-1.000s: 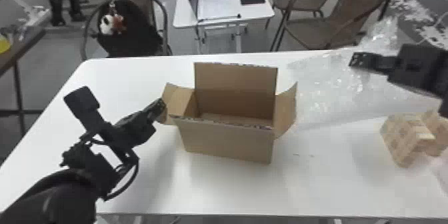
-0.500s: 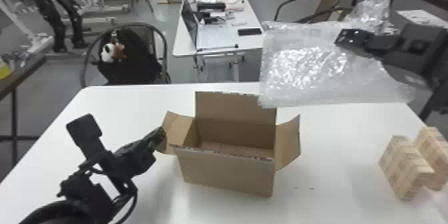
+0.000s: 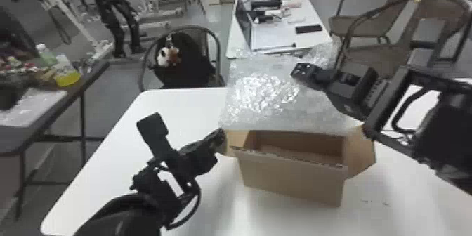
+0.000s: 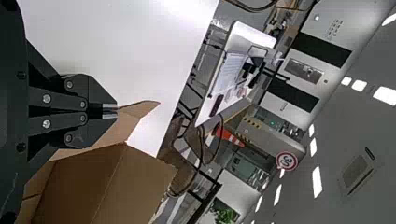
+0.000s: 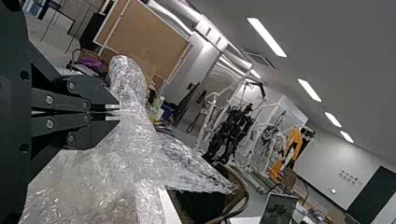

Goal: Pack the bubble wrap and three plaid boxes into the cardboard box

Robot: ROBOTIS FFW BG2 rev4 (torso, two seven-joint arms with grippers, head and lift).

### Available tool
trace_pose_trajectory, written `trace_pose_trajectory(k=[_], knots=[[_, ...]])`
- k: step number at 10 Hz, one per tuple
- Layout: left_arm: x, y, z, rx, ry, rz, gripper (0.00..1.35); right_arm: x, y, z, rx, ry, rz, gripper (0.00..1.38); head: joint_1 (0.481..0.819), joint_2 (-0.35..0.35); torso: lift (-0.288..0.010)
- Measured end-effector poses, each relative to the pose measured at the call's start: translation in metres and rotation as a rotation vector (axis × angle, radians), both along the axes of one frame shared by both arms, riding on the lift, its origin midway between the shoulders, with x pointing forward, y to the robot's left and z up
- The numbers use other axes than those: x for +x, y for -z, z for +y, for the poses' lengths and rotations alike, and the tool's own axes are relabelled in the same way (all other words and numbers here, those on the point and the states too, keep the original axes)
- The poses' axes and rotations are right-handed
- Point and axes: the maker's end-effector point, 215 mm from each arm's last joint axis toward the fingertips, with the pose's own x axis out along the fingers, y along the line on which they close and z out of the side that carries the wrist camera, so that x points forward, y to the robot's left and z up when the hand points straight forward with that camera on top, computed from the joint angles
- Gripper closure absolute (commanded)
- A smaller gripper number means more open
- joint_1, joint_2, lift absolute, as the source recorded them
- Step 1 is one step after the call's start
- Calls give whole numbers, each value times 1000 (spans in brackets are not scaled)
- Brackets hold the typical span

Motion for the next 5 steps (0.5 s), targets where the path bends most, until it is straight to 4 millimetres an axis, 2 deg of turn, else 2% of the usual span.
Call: trace_pose_trajectory(k=[1, 4, 5], knots=[[-1, 2, -1, 0, -1, 5, 1211, 6, 12, -1, 7, 35, 24, 1145, 593, 276, -174], [-3, 4, 1, -5, -11, 6, 1211, 20, 69, -29, 39, 185, 165, 1145, 625, 248, -174], [-4, 5, 3, -9, -15, 7, 1211, 19, 88, -29, 52, 196, 221, 1128, 641, 247, -174]])
